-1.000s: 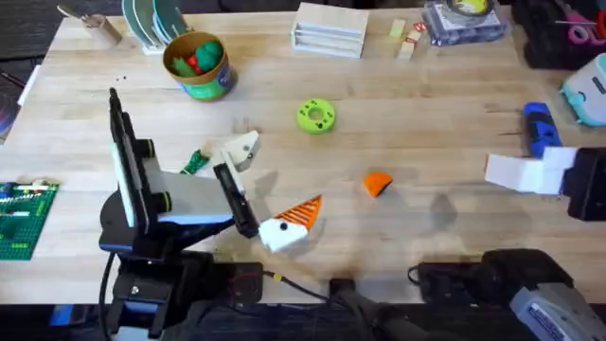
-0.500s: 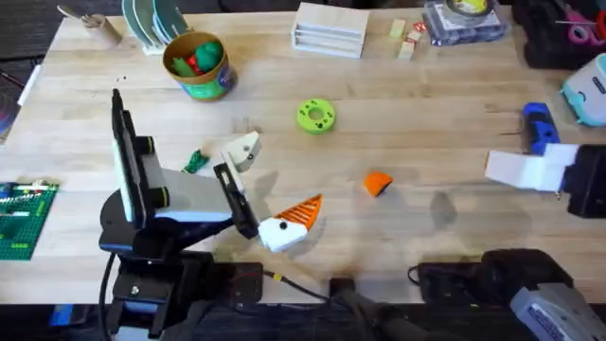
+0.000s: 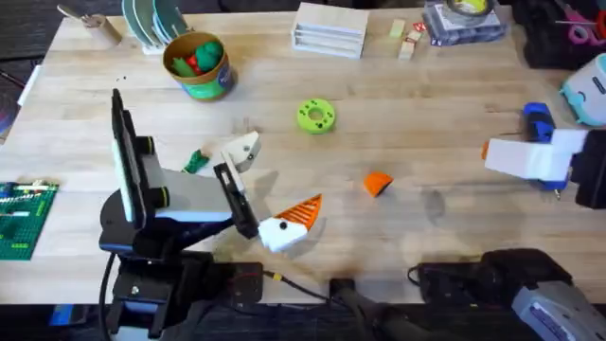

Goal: Pick up the gripper from the table and insert it into the empty holder that is missing its gripper. Then pick up a screw, insert it into the mounting hole, and use the screwdriver to tighten it. Finally, clean up the table by picking up the vegetable and placing it into the bucket.

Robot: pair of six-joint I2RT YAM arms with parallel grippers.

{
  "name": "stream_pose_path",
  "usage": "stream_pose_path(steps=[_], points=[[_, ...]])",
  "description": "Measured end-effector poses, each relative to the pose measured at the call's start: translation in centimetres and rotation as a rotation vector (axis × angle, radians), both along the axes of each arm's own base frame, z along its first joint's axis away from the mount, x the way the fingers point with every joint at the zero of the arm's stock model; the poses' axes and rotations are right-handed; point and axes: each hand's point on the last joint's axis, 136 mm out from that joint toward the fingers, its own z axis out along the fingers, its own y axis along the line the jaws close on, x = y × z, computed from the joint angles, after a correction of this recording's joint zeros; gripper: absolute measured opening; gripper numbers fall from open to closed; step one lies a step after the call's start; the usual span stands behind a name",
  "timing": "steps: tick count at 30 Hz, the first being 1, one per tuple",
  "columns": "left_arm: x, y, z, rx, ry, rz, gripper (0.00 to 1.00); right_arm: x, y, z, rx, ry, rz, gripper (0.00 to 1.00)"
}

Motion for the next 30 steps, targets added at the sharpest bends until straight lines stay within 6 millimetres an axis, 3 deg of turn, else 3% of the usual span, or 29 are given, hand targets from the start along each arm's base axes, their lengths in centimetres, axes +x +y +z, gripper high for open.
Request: stream_pose_path(steps=[12,21,30], points=[[0.0,0.0,0.0,0.0,0.0,0.0,0.991,-0.9,2.1,-0.5,0.077,0.056,0.088,0.994],[0.0,0.0,0.0,0.0,0.0,0.0,0.991,-1.2,4.6,-0.6,0.055,0.047,0.295,0.994],[0.0,0.0,0.0,0.0,0.0,0.0,0.991,0.5,8.0,-5.7,0.044,0.157,0.439,0.994]])
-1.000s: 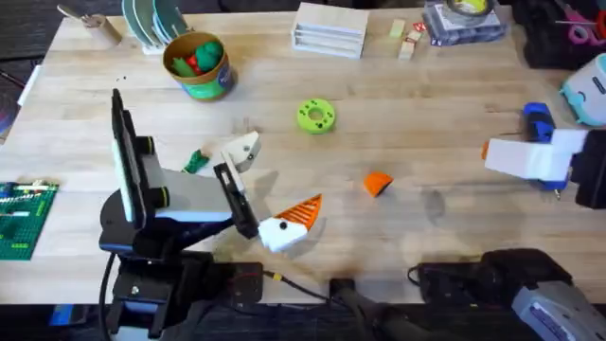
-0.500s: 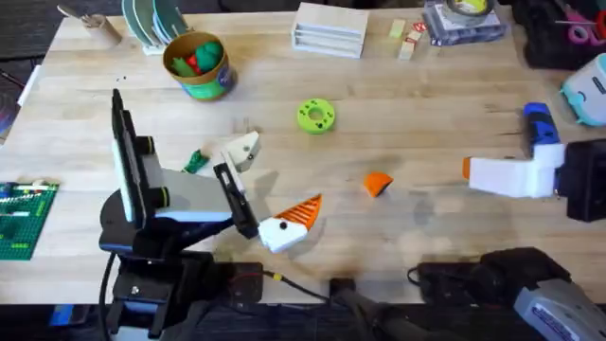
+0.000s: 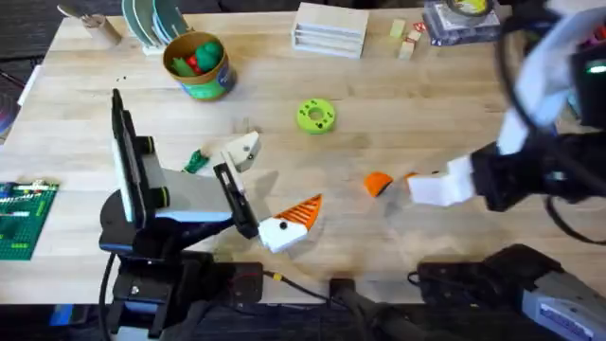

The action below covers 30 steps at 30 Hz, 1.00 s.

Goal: Pick up the gripper from the table and insert it into the empty holder that is missing its gripper. Then pick up a screw, insert it into the mounting hole, and use the screwdriver to tighten it. Finally, clean up the table by picking up the vegetable and placing it into the bucket.

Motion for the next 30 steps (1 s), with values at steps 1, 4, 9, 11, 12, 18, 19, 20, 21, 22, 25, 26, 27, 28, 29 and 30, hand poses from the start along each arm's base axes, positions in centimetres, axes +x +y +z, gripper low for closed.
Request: stream_pose_path(steps=[1,4,9,11,12,18,19,20,21,22,25,26,27,28,29,30], points=[[0.0,0.0,0.0,0.0,0.0,0.0,0.991,0.0,0.4,-0.6,-0.013,0.017,0.02,0.994],[0.0,0.0,0.0,0.0,0.0,0.0,0.991,0.3,1.5,-2.3,-0.063,0.066,0.075,0.994],[0.0,0.0,0.0,0.0,0.0,0.0,0.991,1.2,3.6,-4.6,-0.126,0.126,0.14,0.994],[0.0,0.0,0.0,0.0,0.0,0.0,0.992,1.7,4.7,-6.2,-0.157,0.163,0.17,0.994],[0.0,0.0,0.0,0.0,0.0,0.0,0.992,1.7,4.9,-6.6,-0.164,0.175,0.174,0.994],[0.0,0.0,0.0,0.0,0.0,0.0,0.991,1.6,5.4,-8.7,-0.211,0.249,0.198,0.931],[0.0,0.0,0.0,0.0,0.0,0.0,0.991,1.7,5.5,-9.0,-0.216,0.256,0.199,0.909],[0.0,0.0,0.0,0.0,0.0,0.0,0.991,1.8,5.6,-9.3,-0.219,0.262,0.2,0.882],[0.0,0.0,0.0,0.0,0.0,0.0,0.991,1.8,5.7,-9.5,-0.222,0.267,0.202,0.858],[0.0,0.0,0.0,0.0,0.0,0.0,0.991,1.9,5.8,-9.7,-0.225,0.271,0.202,0.842],[0.0,0.0,0.0,0.0,0.0,0.0,0.991,2.3,6.1,-10.0,-0.223,0.266,0.202,0.787],[0.0,0.0,0.0,0.0,0.0,0.0,0.991,2.4,6.2,-10.0,-0.22,0.262,0.202,0.758],[0.0,0.0,0.0,0.0,0.0,0.0,0.992,2.5,6.2,-10.0,-0.218,0.258,0.202,0.72],[0.0,0.0,0.0,0.0,0.0,0.0,0.992,2.5,6.3,-10.0,-0.216,0.256,0.202,0.659],[0.0,0.0,0.0,0.0,0.0,0.0,0.991,2.5,6.3,-10.0,-0.216,0.255,0.201,0.604],[0.0,0.0,0.0,0.0,0.0,0.0,0.991,2.5,6.3,-10.0,-0.216,0.256,0.201,0.555]])
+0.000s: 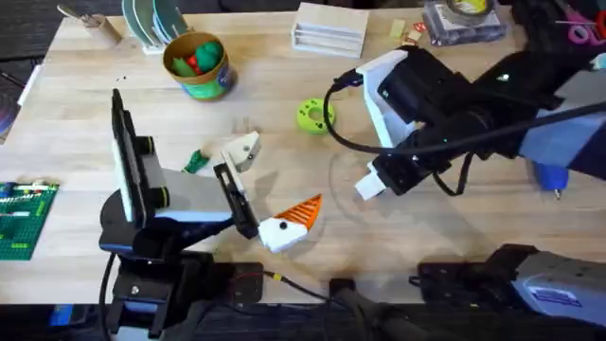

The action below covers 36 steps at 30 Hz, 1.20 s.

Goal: Pick up the gripper from the table and insert it into the empty holder that is missing its gripper. Then pick up a screw, insert it into the mounting hole, and use the screwdriver to tighten it. Finally, clean up the table by picking up the vegetable and placing it into the bucket.

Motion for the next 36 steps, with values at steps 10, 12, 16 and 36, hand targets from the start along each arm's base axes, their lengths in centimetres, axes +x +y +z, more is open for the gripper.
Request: stream_pose_path(steps=[10,12,16,36], points=[[0.0,0.0,0.0,0.0,0.0,0.0,0.991,-0.1,0.0,0.0,-0.002,0.003,-0.003,0.241],[0.0,0.0,0.0,0.0,0.0,0.0,0.991,-0.1,-0.1,0.0,-0.006,0.005,-0.004,0.195],[0.0,0.0,0.0,0.0,0.0,0.0,0.991,-0.1,-0.2,0.0,-0.007,0.006,-0.003,0.174],[0.0,0.0,0.0,0.0,0.0,0.0,0.992,-1.3,-1.1,10.3,0.156,-0.22,-0.009,0.014]])
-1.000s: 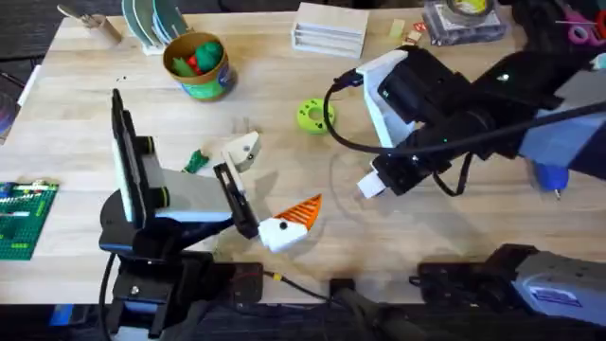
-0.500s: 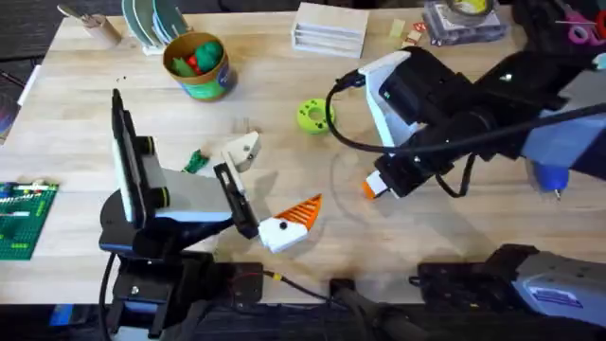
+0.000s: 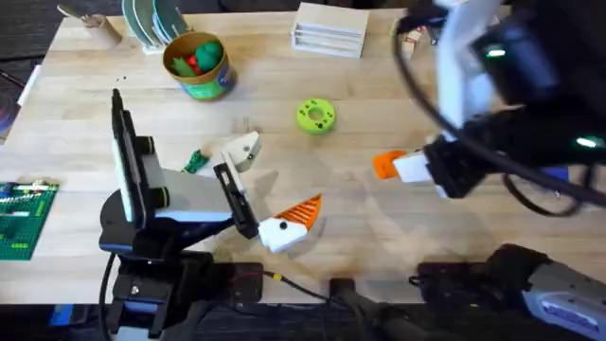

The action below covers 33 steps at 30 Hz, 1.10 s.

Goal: Pick up the gripper from the table and insert it into the empty holder that is missing its gripper. Then pick up a screw, insert it into the mounting hole, and use the screwdriver to tighten it. Finally, clean up the table by picking up the vegetable and placing it into the bucket.

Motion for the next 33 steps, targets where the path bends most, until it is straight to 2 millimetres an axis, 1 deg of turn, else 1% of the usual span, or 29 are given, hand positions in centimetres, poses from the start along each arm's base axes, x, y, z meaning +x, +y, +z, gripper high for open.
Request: stream_pose_path(steps=[4,7,9,10,12,13,18,19,23,26,28,33], points=[[0.0,0.0,0.0,0.0,0.0,0.0,0.991,-1.1,-1.1,3.3,0.098,-0.126,-0.031,0.013],[0.0,0.0,0.0,0.0,0.0,0.0,0.991,-1.7,-2.1,5.4,0.175,-0.201,-0.088,0.012],[0.0,0.0,0.0,0.0,0.0,0.0,0.991,-1.8,-2.3,6.3,0.236,-0.249,-0.127,0.012],[0.0,0.0,0.0,0.0,0.0,0.0,0.991,-1.8,-2.3,6.4,0.268,-0.267,-0.144,0.011],[0.0,0.0,0.0,0.0,0.0,0.0,0.991,-1.5,-1.8,6.1,0.333,-0.289,-0.163,0.011],[0.0,0.0,0.0,0.0,0.0,0.0,0.992,-1.1,-1.2,5.7,0.376,-0.296,-0.166,0.011],[0.0,0.0,0.0,0.0,0.0,0.0,0.991,1.3,3.4,4.2,0.658,-0.313,-0.157,0.011],[0.0,0.0,0.0,0.0,0.0,0.0,0.991,1.6,4.0,3.8,0.7,-0.303,-0.158,0.011],[0.0,0.0,0.0,0.0,0.0,0.0,0.991,2.2,6.3,2.4,0.858,-0.223,-0.168,0.01],[0.0,0.0,0.0,0.0,0.0,0.0,0.991,2.2,7.7,1.2,0.906,-0.116,-0.17,0.01],[0.0,0.0,0.0,0.0,0.0,0.0,0.991,2.3,8.8,0.7,0.935,-0.052,-0.156,0.01],[0.0,0.0,0.0,0.0,0.0,0.0,0.991,2.8,11.8,1.0,1.052,0.074,-0.07,0.01]])
